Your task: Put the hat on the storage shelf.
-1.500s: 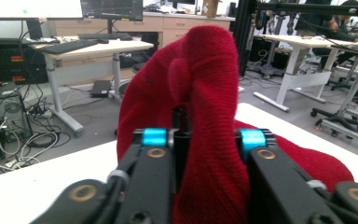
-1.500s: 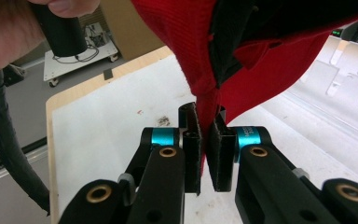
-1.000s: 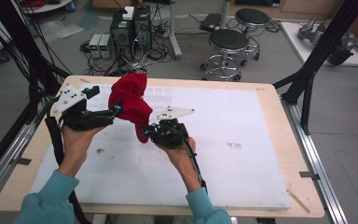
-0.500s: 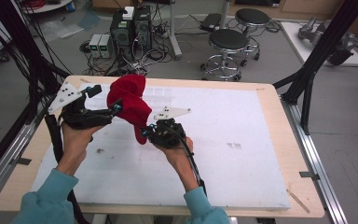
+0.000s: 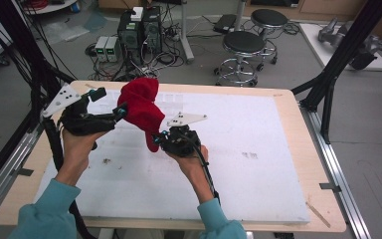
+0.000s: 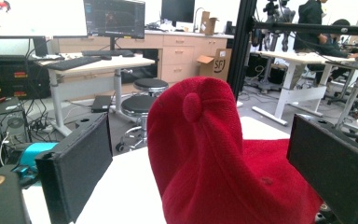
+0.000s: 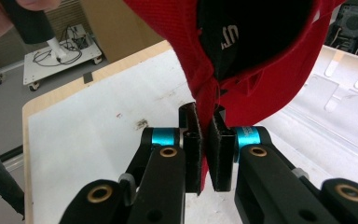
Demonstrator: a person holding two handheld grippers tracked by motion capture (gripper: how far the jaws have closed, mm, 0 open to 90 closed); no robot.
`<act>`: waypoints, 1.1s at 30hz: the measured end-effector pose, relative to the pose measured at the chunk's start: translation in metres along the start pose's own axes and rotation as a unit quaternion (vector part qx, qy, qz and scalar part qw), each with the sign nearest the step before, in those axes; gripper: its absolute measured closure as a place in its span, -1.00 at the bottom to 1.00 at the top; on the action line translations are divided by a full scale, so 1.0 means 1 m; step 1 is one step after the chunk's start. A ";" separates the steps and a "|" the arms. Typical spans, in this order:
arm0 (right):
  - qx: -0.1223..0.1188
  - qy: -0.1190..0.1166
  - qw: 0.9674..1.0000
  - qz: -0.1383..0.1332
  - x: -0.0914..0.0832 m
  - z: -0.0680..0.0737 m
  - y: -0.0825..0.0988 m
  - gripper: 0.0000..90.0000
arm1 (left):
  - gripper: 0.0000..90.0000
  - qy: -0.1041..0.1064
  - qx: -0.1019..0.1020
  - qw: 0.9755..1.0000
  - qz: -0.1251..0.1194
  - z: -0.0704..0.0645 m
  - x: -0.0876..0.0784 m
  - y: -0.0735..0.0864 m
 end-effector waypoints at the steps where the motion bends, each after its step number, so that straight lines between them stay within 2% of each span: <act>1: -0.001 0.003 1.000 -0.001 0.000 -0.001 0.000 0.91 | -0.84 0.000 -0.002 1.000 -0.001 0.001 -0.001 -0.001; 5: 0.004 0.005 1.000 -0.002 0.000 -0.004 -0.001 0.91 | -0.84 -0.003 0.003 1.000 0.001 0.007 -0.007 -0.003; 9: 0.008 0.007 1.000 -0.007 -0.002 -0.008 -0.002 0.91 | -0.84 0.001 0.017 1.000 0.019 0.013 -0.015 0.006; 13: 0.013 0.010 1.000 -0.015 -0.005 -0.012 -0.007 0.91 | -0.84 0.006 0.025 0.999 0.042 0.018 -0.026 0.026; 17: 0.012 0.019 0.999 -0.023 -0.008 -0.018 -0.014 0.91 | -0.84 0.013 0.013 0.998 0.054 0.022 -0.037 0.049; 20: 0.009 0.028 0.999 -0.028 -0.010 -0.021 -0.019 0.91 | -0.84 0.015 0.015 0.997 0.071 0.026 -0.044 0.067; 26: 0.011 0.045 0.998 -0.046 -0.012 -0.027 -0.029 0.91 | -0.84 0.023 -0.002 0.996 0.081 0.030 -0.057 0.094; 33: 0.016 0.072 0.995 -0.067 -0.014 -0.042 -0.040 0.91 | -0.84 0.026 -0.001 0.995 0.099 0.035 -0.070 0.120</act>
Point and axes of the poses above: each handheld gripper's, and its own axes: x roughly forward along the jaws, y roughly out of its underside, z roughly to its left, the point moved 1 cm from there along x, roughly forward along the jaws, and after that the axes turned 7 degrees about x, right-handed, at the moved point
